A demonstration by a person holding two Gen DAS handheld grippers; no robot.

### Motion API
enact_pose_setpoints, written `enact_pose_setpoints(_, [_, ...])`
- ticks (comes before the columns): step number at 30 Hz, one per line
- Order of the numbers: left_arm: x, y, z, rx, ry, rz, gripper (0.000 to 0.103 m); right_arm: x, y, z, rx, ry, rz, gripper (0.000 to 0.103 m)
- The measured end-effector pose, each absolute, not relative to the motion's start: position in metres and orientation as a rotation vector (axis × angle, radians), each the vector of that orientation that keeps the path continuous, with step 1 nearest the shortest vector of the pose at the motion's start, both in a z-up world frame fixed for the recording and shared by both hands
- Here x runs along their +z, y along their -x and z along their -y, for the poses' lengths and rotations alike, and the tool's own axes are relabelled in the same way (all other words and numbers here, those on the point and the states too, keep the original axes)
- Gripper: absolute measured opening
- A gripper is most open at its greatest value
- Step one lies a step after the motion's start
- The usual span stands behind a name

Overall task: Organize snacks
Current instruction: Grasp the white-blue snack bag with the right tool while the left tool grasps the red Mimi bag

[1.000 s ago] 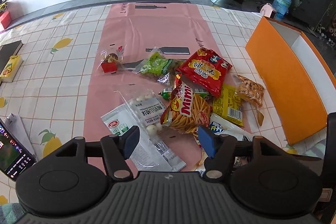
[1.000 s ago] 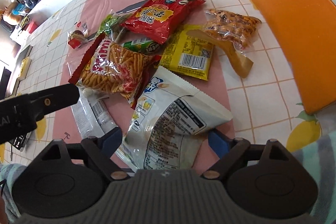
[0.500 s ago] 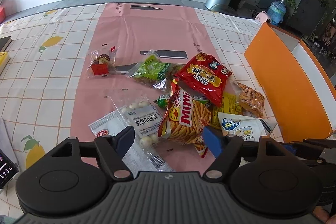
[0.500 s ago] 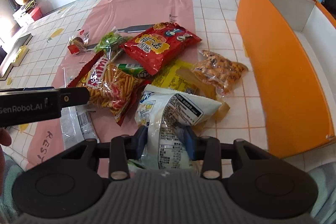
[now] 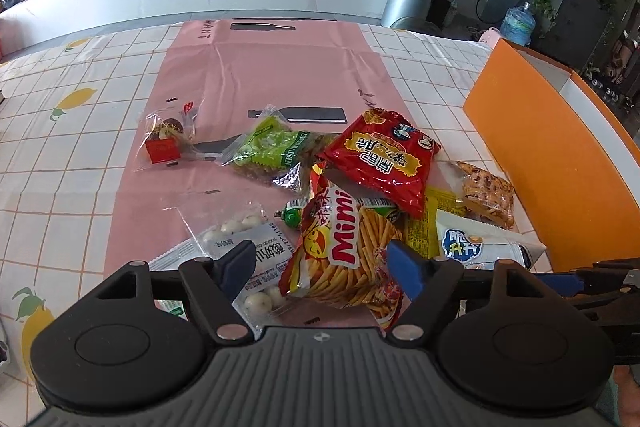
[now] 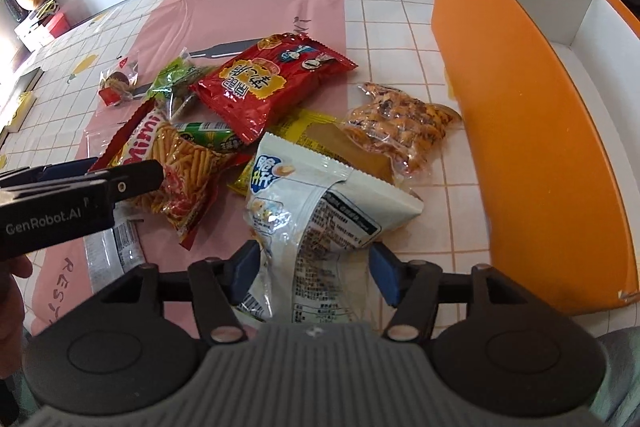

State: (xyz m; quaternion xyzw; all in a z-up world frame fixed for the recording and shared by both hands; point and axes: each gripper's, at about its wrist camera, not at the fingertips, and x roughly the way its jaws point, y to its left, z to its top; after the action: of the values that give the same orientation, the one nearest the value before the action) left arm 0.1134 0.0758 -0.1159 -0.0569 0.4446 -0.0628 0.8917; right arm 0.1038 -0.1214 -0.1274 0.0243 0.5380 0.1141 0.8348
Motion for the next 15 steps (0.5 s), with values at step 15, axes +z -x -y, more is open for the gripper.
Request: enact_pose_setpoints(15, [-0.1204,-0.1151,-0.0654,-0.173,0.145,-0.899,0.047,-0.1358,-0.1028,0.1160,0.251,-0.026,-1.135,0.049])
